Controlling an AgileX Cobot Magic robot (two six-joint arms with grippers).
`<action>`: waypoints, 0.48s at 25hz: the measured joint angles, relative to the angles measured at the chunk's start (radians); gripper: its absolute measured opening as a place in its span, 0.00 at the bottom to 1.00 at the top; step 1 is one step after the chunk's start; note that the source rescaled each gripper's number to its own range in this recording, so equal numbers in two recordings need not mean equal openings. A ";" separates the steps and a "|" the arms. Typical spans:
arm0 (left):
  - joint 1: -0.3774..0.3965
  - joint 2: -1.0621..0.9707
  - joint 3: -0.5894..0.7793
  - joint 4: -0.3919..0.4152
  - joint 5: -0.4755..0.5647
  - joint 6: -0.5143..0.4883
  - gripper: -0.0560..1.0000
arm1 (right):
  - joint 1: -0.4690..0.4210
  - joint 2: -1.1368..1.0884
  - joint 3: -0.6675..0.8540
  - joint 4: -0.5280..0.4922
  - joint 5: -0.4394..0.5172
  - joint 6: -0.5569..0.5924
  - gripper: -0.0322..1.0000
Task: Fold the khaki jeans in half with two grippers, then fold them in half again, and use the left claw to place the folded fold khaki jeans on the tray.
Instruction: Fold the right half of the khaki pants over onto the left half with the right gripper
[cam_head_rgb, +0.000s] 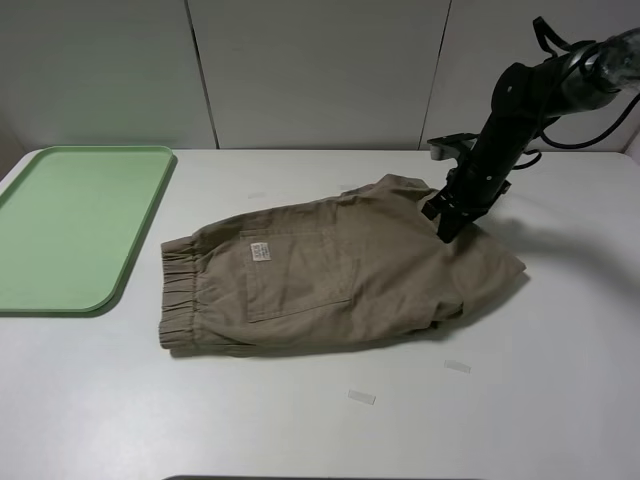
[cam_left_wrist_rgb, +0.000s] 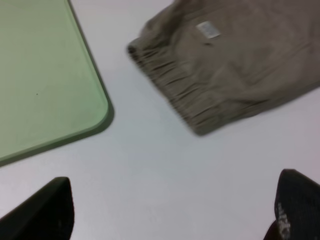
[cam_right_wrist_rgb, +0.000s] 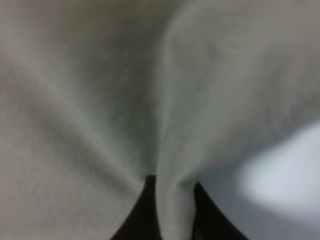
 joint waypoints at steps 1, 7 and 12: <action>0.000 0.000 0.000 0.000 0.000 0.000 0.79 | -0.013 -0.006 0.000 -0.039 0.007 0.015 0.08; 0.000 0.000 0.000 0.000 0.001 0.000 0.79 | -0.075 -0.038 0.002 -0.347 0.038 0.163 0.08; 0.000 0.000 0.000 0.000 0.001 0.000 0.79 | -0.083 -0.083 0.003 -0.541 0.049 0.336 0.08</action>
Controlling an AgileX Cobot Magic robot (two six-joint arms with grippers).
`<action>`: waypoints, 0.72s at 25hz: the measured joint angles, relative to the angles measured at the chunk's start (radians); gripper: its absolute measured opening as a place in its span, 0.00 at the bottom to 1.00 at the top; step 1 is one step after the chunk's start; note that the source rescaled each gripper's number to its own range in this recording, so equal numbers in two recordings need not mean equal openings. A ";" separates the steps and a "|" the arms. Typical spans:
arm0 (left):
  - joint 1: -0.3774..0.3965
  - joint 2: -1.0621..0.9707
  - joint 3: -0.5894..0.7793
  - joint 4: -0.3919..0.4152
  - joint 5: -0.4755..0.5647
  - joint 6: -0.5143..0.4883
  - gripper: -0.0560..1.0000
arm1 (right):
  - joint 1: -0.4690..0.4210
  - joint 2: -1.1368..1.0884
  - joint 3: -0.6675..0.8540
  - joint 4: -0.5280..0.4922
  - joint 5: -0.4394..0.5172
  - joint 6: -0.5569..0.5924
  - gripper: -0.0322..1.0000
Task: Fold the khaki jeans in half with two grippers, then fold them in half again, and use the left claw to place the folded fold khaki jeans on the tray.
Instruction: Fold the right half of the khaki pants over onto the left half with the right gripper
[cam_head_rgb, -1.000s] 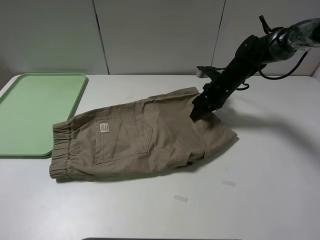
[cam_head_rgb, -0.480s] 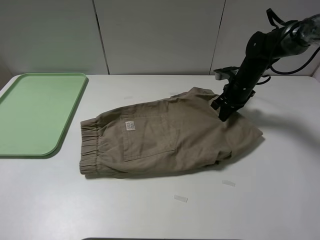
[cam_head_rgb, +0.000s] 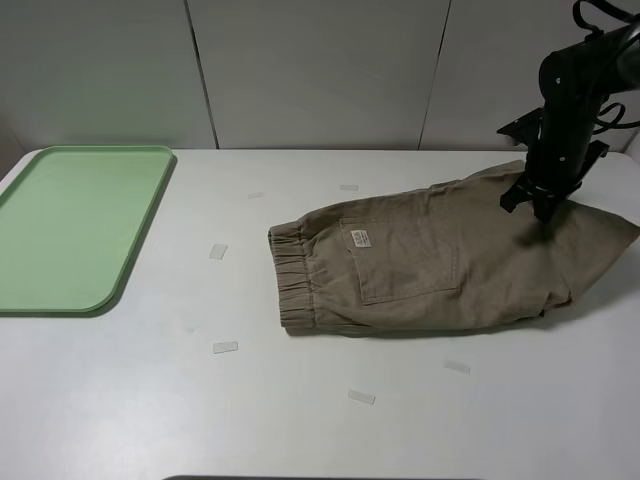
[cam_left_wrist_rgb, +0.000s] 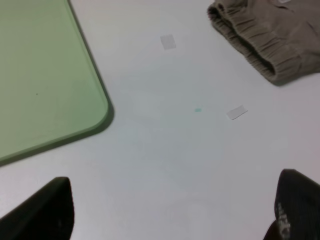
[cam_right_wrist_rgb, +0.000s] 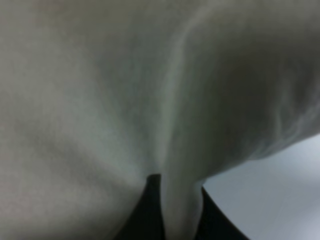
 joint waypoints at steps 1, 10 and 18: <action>0.000 0.000 0.000 0.000 0.000 0.000 0.79 | 0.006 -0.013 0.000 -0.009 0.003 0.020 0.08; 0.000 0.000 0.000 0.000 -0.001 0.000 0.79 | 0.163 -0.126 0.001 -0.047 0.101 0.159 0.08; 0.000 0.000 0.000 0.048 -0.001 0.000 0.79 | 0.313 -0.161 0.001 0.016 0.146 0.191 0.08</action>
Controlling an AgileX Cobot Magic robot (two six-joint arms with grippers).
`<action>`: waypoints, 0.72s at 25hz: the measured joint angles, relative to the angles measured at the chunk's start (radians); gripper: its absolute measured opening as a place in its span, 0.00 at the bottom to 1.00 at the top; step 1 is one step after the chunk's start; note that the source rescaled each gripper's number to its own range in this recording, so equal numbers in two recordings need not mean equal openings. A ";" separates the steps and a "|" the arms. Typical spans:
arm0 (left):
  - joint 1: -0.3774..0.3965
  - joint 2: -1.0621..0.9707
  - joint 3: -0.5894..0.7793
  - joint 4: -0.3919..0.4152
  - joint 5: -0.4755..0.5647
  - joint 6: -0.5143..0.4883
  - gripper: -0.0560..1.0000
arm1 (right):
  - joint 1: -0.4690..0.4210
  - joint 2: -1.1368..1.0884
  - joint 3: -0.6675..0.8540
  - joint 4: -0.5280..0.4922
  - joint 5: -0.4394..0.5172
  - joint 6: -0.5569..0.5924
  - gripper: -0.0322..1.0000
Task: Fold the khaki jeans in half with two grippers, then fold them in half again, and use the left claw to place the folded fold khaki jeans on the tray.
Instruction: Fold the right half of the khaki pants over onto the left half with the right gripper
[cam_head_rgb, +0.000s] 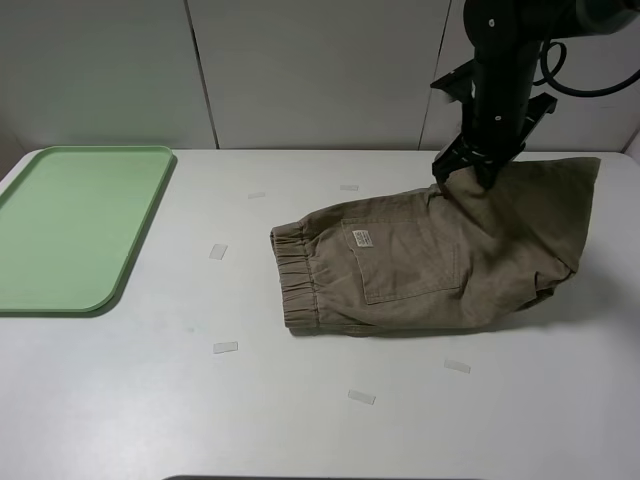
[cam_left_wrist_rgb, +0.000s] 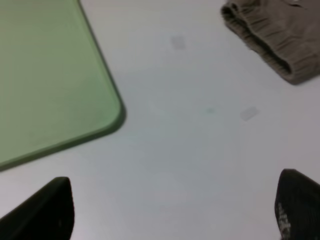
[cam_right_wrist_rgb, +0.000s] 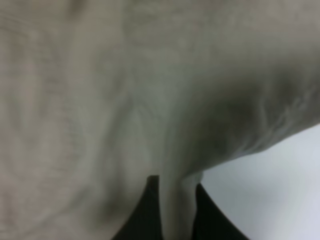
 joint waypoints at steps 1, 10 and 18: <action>0.000 0.000 0.000 0.013 0.000 0.000 0.79 | 0.013 -0.001 0.000 0.019 -0.007 0.001 0.08; 0.000 0.000 0.000 0.055 0.000 0.000 0.79 | 0.117 -0.001 0.000 0.171 -0.109 0.007 0.08; 0.000 0.000 0.000 0.056 0.000 0.000 0.79 | 0.174 -0.001 0.000 0.241 -0.137 0.008 0.08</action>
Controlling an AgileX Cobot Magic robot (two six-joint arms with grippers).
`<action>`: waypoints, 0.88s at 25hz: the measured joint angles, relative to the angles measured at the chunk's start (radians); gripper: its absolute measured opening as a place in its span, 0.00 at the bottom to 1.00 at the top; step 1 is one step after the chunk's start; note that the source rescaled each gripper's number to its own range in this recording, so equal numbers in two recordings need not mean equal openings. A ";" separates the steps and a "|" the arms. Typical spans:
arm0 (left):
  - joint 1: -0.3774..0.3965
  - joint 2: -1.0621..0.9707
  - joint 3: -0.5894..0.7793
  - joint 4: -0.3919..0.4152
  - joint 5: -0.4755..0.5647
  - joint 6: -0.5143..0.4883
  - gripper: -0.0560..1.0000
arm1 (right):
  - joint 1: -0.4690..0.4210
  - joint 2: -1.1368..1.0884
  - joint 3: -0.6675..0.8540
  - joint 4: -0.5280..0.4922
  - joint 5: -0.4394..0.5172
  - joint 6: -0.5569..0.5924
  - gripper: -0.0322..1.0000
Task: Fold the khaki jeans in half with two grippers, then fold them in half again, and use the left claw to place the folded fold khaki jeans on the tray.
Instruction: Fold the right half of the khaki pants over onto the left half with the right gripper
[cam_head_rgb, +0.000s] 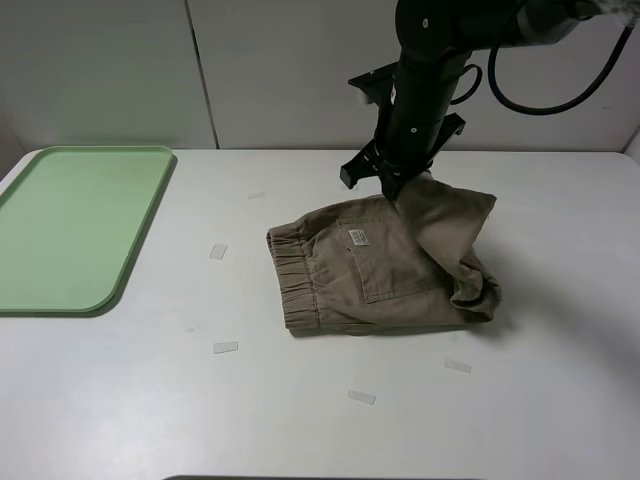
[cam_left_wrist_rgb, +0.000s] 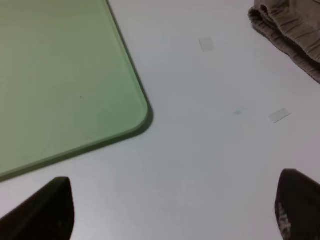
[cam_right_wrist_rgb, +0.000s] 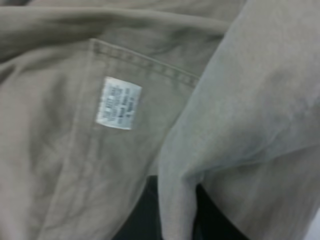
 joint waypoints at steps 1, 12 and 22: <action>0.000 0.000 0.000 0.000 0.000 0.000 0.79 | 0.002 0.000 0.000 0.008 -0.001 0.001 0.08; 0.000 0.000 0.000 0.000 0.000 0.000 0.79 | 0.062 0.000 0.001 0.074 -0.029 0.007 0.08; 0.000 0.000 0.000 0.000 -0.001 0.000 0.79 | 0.065 0.000 0.001 0.109 -0.040 0.008 0.27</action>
